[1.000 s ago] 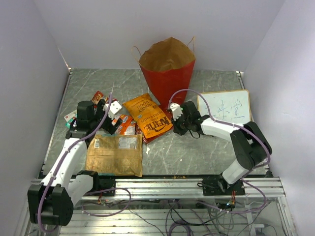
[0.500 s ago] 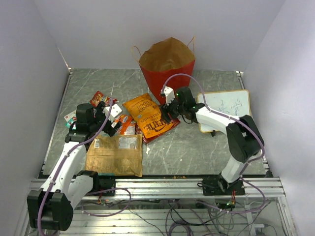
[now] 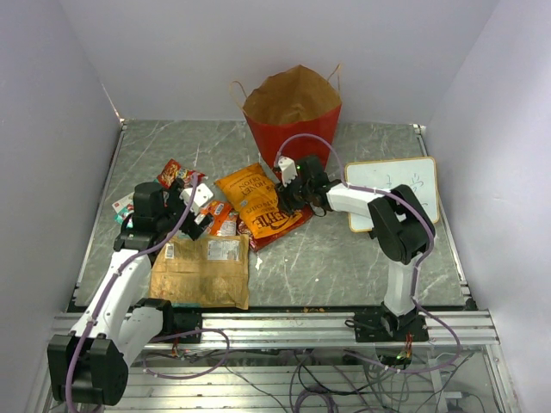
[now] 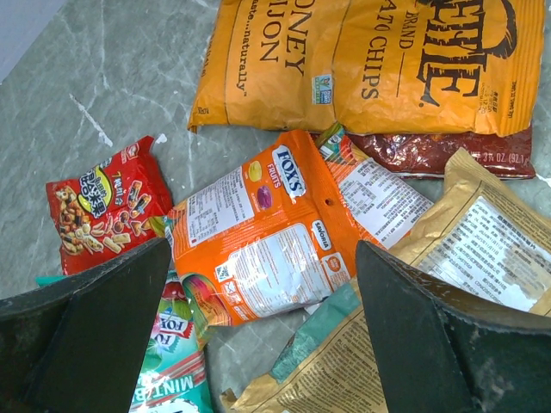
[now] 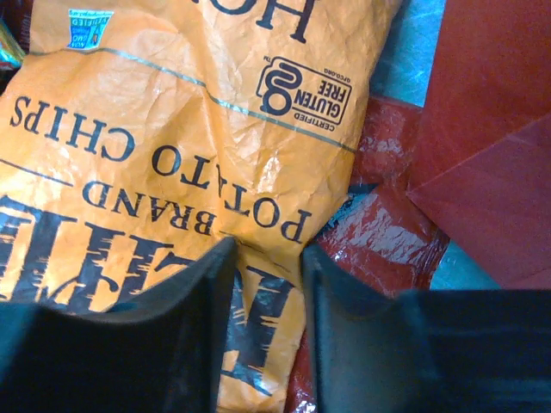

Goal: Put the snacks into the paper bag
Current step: Pick up the snack from the center of the board.

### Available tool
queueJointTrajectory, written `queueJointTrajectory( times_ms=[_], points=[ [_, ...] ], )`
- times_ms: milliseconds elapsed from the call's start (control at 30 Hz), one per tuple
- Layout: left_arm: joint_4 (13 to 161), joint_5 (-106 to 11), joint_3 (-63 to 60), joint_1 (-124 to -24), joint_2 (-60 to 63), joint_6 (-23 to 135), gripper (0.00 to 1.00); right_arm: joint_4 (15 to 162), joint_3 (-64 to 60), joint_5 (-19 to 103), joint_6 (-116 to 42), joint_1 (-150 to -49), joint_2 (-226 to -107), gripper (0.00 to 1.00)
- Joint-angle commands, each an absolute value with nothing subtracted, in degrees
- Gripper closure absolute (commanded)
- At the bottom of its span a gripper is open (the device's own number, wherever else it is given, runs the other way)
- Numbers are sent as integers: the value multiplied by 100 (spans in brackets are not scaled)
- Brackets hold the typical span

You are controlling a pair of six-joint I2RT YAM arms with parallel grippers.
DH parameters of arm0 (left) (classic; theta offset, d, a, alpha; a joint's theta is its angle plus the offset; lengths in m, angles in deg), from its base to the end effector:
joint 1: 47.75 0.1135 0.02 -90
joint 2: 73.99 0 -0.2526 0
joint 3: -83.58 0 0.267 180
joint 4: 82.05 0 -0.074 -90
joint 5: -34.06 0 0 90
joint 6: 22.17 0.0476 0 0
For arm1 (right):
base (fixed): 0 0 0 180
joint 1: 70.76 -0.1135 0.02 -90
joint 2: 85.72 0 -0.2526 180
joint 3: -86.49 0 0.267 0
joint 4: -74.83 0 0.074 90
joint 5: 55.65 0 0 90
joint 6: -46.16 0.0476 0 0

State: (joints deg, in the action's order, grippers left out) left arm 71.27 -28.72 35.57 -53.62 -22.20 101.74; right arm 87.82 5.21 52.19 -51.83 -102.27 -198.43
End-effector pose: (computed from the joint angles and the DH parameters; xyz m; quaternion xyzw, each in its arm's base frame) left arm 0.2270 -0.0452 0.2354 0.3969 0.7536 -0.0813 0.5177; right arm 0.3595 0.2375 0.1238 -0.3643 0.8369 0.2179 0.3455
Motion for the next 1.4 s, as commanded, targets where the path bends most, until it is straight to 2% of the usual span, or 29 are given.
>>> queueJointTrajectory(
  times_ms=[0,200,333,667,1000,1200,1367],
  points=[
    [7182,-2753,3589,-5416,-2240,10386,0,8922,629,5532,-5181,-10236,-19796,72],
    [6836,-2749,3233,-5425,-2040,10658,0,9171,745,5713,-5597,-10231,-19135,100],
    [6655,-2694,3032,-5425,-1977,10703,0,9711,568,6001,-6150,-10203,-18782,100],
    [6509,-2261,2352,-5706,-1731,10119,2,10879,215,7057,-6227,-10152,-17962,100],
    [5046,-2332,833,-6754,-1123,10475,2,9863,-67,7128,-3802,-10111,-17659,100],
    [4379,-2142,459,-7094,-1252,10795,0,9689,-462,6762,-2769,-10108,-17816,100],
    [4266,-2463,531,-7374,-1277,11102,0,9656,-669,6783,-2329,-10108,-17932,100]
  ],
)
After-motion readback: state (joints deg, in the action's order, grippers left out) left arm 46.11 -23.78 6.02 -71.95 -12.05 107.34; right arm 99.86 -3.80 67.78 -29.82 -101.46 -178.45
